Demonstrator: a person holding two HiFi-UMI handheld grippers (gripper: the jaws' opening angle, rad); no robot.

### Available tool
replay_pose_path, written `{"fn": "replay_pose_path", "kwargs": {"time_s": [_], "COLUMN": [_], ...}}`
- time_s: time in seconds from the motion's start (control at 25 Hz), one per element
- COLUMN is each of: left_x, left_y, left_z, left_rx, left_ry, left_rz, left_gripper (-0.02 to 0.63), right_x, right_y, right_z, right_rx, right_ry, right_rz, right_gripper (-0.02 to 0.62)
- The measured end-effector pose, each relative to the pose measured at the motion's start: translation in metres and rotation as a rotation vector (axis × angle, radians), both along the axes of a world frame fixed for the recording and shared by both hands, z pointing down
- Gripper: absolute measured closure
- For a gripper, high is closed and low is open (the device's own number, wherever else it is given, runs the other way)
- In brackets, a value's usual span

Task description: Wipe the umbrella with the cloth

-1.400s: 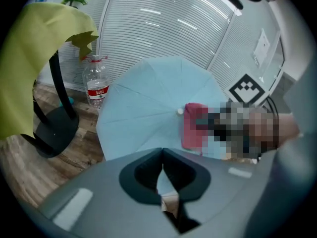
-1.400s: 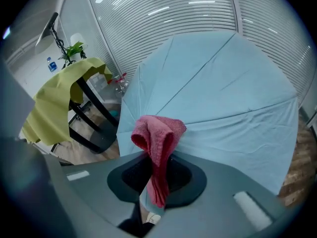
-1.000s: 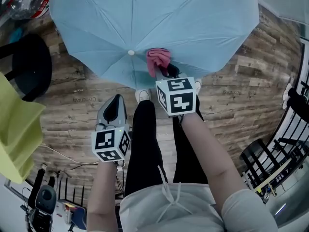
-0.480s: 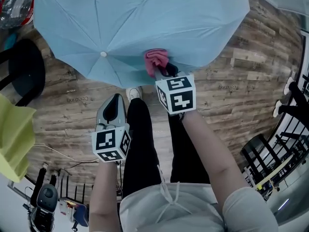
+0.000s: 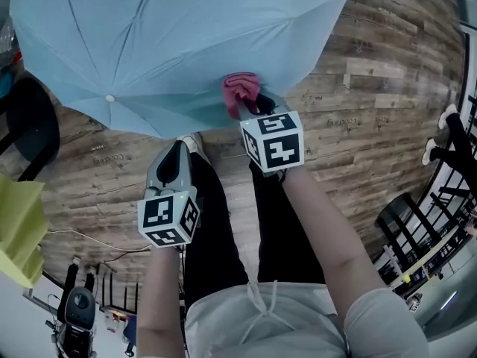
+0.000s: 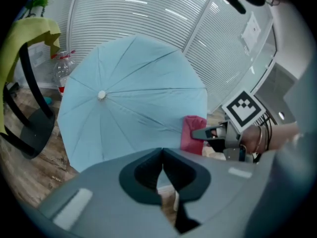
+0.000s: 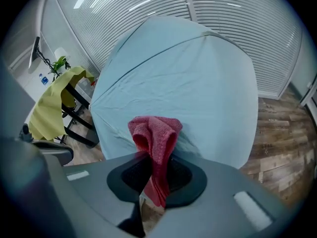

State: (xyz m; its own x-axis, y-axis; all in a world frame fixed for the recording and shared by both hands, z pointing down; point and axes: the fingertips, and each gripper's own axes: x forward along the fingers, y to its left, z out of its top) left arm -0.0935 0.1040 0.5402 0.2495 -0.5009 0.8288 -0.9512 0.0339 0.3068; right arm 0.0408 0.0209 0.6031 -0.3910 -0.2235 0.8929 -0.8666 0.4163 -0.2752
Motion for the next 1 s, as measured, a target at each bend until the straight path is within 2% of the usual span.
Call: {"fn": "replay_pose_path", "kwargs": {"time_s": [0.48,0.72,1.0], "left_x": [0.096,0.128,0.165], "left_y": [-0.028,-0.045,-0.053], "left_z": [0.009,0.015,0.027], "left_rx": [-0.014,-0.025,-0.048], "left_ry": [-0.002,-0.003,-0.018], "left_rz": [0.132,0.129,0.126], "left_gripper": [0.598,0.598,0.598], "right_x": [0.102,0.144,0.174], "right_y": [-0.018,-0.032,-0.052], "right_z": [0.006,0.016,0.044], "right_rx": [-0.018,-0.033,-0.06], "right_ry": [0.008,0.04,0.046], "right_rz": [0.089,0.101,0.101], "right_gripper": [0.531,0.532,0.532]}}
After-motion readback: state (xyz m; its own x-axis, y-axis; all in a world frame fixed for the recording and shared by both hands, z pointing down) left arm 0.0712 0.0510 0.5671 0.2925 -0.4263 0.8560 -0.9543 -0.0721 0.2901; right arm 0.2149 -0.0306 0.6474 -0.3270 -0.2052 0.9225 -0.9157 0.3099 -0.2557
